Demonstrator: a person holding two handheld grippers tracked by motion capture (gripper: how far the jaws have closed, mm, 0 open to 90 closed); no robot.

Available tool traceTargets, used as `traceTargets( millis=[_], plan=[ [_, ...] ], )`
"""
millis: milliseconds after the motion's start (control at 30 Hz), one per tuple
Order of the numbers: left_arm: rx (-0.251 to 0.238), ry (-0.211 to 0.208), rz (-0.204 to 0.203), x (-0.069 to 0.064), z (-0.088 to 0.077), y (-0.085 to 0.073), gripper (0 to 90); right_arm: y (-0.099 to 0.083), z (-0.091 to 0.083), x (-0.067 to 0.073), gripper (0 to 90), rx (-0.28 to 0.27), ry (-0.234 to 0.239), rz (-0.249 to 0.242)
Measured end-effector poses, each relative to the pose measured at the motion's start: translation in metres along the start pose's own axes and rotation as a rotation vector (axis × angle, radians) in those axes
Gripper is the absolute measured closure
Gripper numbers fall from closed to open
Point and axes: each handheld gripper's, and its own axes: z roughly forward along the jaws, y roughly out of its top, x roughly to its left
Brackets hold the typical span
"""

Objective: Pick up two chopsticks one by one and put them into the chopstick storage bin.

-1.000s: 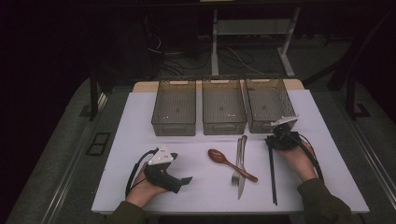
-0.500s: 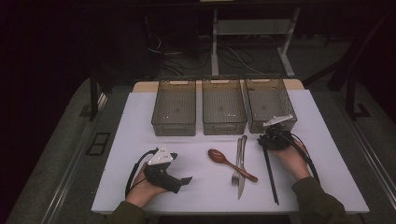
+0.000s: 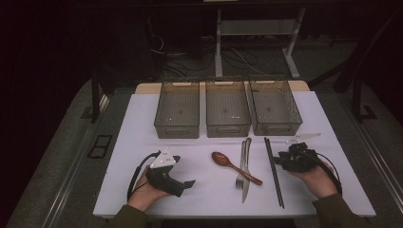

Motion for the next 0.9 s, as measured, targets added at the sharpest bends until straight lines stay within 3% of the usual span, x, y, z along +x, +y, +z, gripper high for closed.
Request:
traceTargets(
  millis=[367, 600, 900],
  plan=[
    [0.0, 0.001, -0.004, -0.001, 0.0, 0.0, 0.0, -0.039, -0.015, 0.023, 72.2, 0.02, 0.066, -0.013],
    [0.0, 0.001, -0.005, -0.001, 0.0, 0.0, 0.0, -0.047, -0.014, 0.034, 75.0, 0.054, 0.085, -0.041],
    [0.0, 0.0, -0.006, -0.001, 0.0, 0.0, 0.0, -0.048, -0.011, 0.036, 76.6, 0.089, 0.079, -0.052]
  ],
)
